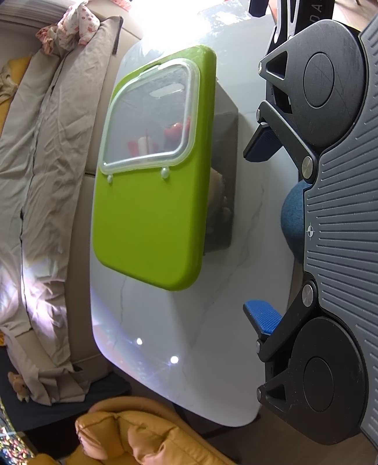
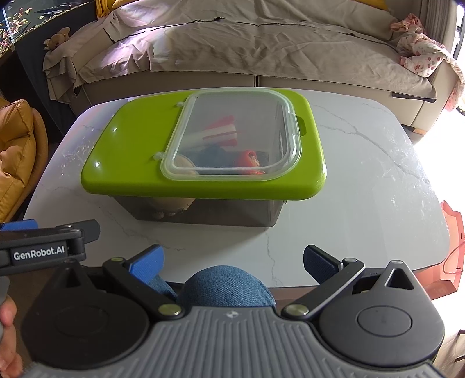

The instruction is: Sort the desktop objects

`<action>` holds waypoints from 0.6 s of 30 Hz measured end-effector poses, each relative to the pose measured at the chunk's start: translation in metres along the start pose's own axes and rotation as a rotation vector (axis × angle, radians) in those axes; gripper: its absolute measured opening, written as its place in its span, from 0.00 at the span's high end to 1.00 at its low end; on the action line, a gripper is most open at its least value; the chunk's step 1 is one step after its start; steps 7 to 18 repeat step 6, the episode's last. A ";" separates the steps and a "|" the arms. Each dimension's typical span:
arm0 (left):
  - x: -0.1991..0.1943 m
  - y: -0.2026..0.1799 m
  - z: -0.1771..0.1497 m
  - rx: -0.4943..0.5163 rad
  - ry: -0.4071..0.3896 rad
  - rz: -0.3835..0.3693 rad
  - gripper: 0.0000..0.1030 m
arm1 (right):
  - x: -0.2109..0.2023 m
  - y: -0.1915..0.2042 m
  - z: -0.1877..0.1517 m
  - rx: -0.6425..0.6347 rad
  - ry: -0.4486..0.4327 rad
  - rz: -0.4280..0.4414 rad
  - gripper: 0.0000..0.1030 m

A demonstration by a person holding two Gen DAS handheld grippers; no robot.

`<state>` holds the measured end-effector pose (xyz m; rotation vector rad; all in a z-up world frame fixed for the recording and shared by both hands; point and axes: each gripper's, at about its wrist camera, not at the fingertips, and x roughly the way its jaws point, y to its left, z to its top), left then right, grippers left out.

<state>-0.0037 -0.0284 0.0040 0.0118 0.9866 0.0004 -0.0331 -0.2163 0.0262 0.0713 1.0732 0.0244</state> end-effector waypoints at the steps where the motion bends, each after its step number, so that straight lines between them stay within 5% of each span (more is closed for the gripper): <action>1: 0.000 0.000 0.000 0.005 -0.005 0.003 0.00 | 0.000 0.000 0.000 -0.001 0.000 0.000 0.00; 18: -0.002 -0.003 -0.001 0.028 -0.032 0.016 0.00 | 0.001 -0.001 0.000 0.001 0.003 -0.001 0.00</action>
